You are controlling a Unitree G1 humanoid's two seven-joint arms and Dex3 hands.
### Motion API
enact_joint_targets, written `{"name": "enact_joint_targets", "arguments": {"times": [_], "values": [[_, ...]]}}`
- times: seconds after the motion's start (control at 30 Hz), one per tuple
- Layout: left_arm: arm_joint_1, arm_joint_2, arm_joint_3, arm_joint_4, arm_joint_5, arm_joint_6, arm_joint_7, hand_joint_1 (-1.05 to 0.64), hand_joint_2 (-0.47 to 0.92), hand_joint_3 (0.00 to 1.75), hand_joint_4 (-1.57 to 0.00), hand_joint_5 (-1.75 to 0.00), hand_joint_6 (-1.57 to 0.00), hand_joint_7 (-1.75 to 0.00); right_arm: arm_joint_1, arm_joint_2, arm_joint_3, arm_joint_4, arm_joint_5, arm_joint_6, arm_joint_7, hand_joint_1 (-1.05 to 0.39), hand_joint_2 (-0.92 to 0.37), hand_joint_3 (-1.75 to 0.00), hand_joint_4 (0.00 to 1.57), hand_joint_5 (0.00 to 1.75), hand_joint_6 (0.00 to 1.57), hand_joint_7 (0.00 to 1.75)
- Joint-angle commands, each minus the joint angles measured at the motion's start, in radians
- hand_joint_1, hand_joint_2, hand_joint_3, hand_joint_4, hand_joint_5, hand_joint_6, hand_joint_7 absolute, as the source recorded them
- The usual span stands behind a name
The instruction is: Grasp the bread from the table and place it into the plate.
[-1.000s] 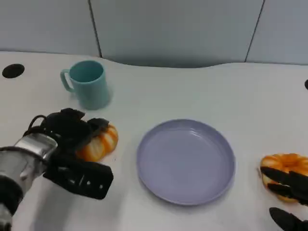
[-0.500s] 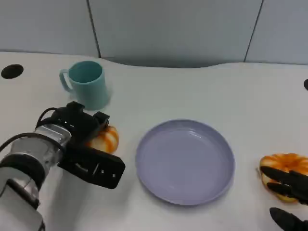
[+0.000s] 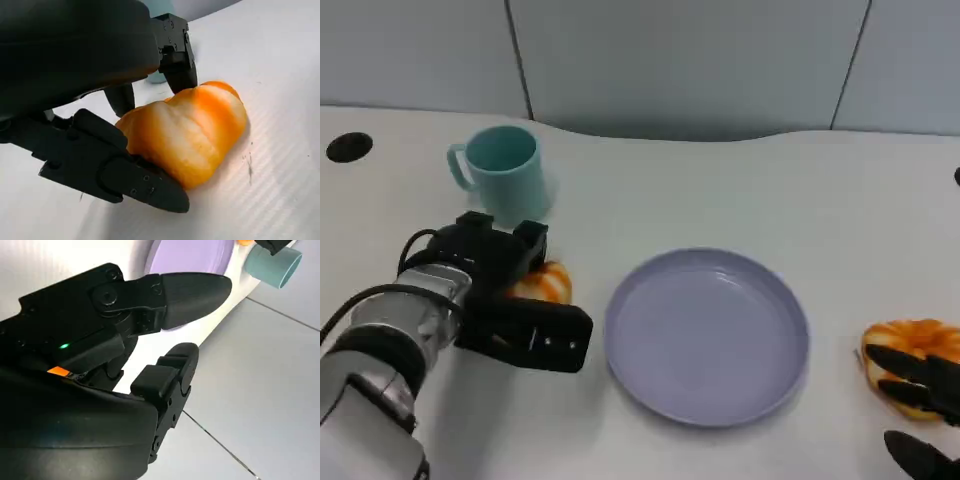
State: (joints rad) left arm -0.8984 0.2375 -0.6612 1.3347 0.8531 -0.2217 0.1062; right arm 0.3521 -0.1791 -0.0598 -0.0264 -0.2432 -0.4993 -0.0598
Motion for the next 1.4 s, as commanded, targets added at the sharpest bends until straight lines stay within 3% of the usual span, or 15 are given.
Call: {"name": "enact_joint_targets", "arguments": {"times": [0.03, 0.07, 0.13, 0.17, 0.2, 0.27, 0.4, 0.47, 0.6, 0.63, 0.7, 0.8, 0.97, 1.17, 1.4], "values": [[0.004, -0.009, 0.005, 0.014, -0.02, -0.005, -0.032, -0.18, 0.84, 0.01, -0.36, -1.75, -0.11, -1.74, 0.009, -0.005, -0.015, -0.016, 0.024, -0.001, 0.001, -0.37, -0.92, -0.36, 0.93, 0.02, 0.78, 0.0], [0.005, -0.006, 0.007, 0.014, -0.024, -0.012, -0.029, -0.14, 0.85, 0.01, -0.63, -1.75, -0.4, -1.74, 0.01, -0.003, -0.015, -0.017, 0.024, 0.0, -0.001, -0.37, -0.92, -0.36, 0.94, 0.02, 0.79, 0.0], [0.011, -0.001, 0.02, 0.014, -0.043, -0.03, -0.02, -0.12, 0.86, 0.01, -0.87, -1.75, -0.7, -1.75, 0.014, -0.002, -0.016, -0.022, 0.023, 0.002, -0.004, -0.37, -0.92, -0.36, 0.95, 0.02, 0.79, 0.0], [0.014, 0.001, 0.025, 0.015, -0.051, -0.041, -0.015, -0.1, 0.86, 0.01, -1.11, -1.75, -1.02, -1.75, 0.017, -0.001, -0.016, -0.029, 0.022, 0.008, -0.004, -0.37, -0.92, -0.36, 0.96, 0.03, 0.79, 0.0], [0.015, 0.003, 0.027, 0.016, -0.055, -0.049, -0.013, -0.09, 0.86, 0.01, -1.21, -1.75, -1.14, -1.75, 0.02, 0.0, -0.017, -0.034, 0.022, 0.013, -0.003, -0.37, -0.92, -0.36, 0.96, 0.03, 0.78, 0.0], [0.011, 0.0, 0.025, 0.018, -0.052, -0.043, -0.018, -0.1, 0.87, 0.02, -1.37, -1.73, -1.27, -1.75, 0.023, 0.0, -0.018, -0.039, 0.021, 0.014, -0.003, -0.38, -0.92, -0.36, 0.96, 0.03, 0.78, 0.0], [0.009, -0.005, 0.029, 0.018, -0.054, -0.036, -0.005, -0.12, 0.86, 0.01, -1.49, -1.69, -1.37, -1.75, 0.027, -0.001, -0.018, -0.048, 0.02, 0.021, -0.002, -0.38, -0.92, -0.36, 0.96, 0.03, 0.78, 0.0], [0.008, -0.008, 0.04, 0.018, -0.067, -0.034, -0.006, -0.15, 0.88, 0.03, -1.55, -1.66, -1.52, -1.62, 0.029, -0.001, -0.019, -0.052, 0.017, 0.022, -0.004, -0.37, -0.92, -0.36, 0.96, 0.03, 0.78, 0.0], [0.01, -0.01, 0.057, 0.018, -0.091, -0.036, -0.015, -0.18, 0.89, 0.06, -1.57, -1.64, -1.57, -1.55, 0.029, -0.001, -0.02, -0.053, 0.02, 0.025, -0.003, -0.37, -0.92, -0.36, 0.96, 0.03, 0.77, 0.0], [0.011, -0.01, 0.07, 0.018, -0.106, -0.038, -0.021, -0.22, 0.78, 0.34, -1.57, -1.6, -1.57, -1.51, 0.028, -0.001, -0.02, -0.051, 0.02, 0.023, -0.003, -0.37, -0.92, -0.36, 0.97, 0.03, 0.78, 0.0], [0.016, -0.008, 0.092, 0.016, -0.131, -0.049, -0.024, -0.28, 0.34, 1.2, -1.57, -1.62, -1.57, -1.54, 0.022, -0.001, -0.019, -0.041, 0.019, 0.011, -0.007, -0.37, -0.92, -0.36, 0.98, 0.04, 0.78, 0.0], [0.022, 0.002, 0.111, 0.01, -0.148, -0.073, -0.011, -0.33, 0.08, 1.57, -1.57, -1.68, -1.57, -1.61, 0.018, 0.001, -0.018, -0.038, 0.013, 0.011, -0.011, -0.37, -0.92, -0.36, 0.97, 0.04, 0.78, 0.0], [0.032, 0.035, 0.185, -0.005, -0.226, -0.149, -0.036, -0.41, -0.06, 1.73, -1.57, -1.72, -1.56, -1.66, 0.014, 0.001, -0.017, -0.032, 0.012, 0.01, -0.011, -0.37, -0.92, -0.36, 0.97, 0.04, 0.78, 0.0], [0.049, 0.083, 0.244, -0.031, -0.283, -0.277, -0.035, -0.62, -0.23, 1.75, -1.57, -1.75, -1.56, -1.74, 0.009, 0.001, -0.017, -0.034, 0.01, 0.027, -0.007, -0.37, -0.92, -0.36, 0.97, 0.03, 0.77, 0.0], [0.035, 0.119, 0.299, -0.075, -0.337, -0.412, -0.067, -0.88, -0.14, 1.74, -1.57, -1.75, -1.57, -1.75, -0.004, 0.006, -0.011, -0.028, 0.03, 0.04, 0.003, -0.37, -0.92, -0.36, 0.99, 0.05, 0.78, 0.0]]}}
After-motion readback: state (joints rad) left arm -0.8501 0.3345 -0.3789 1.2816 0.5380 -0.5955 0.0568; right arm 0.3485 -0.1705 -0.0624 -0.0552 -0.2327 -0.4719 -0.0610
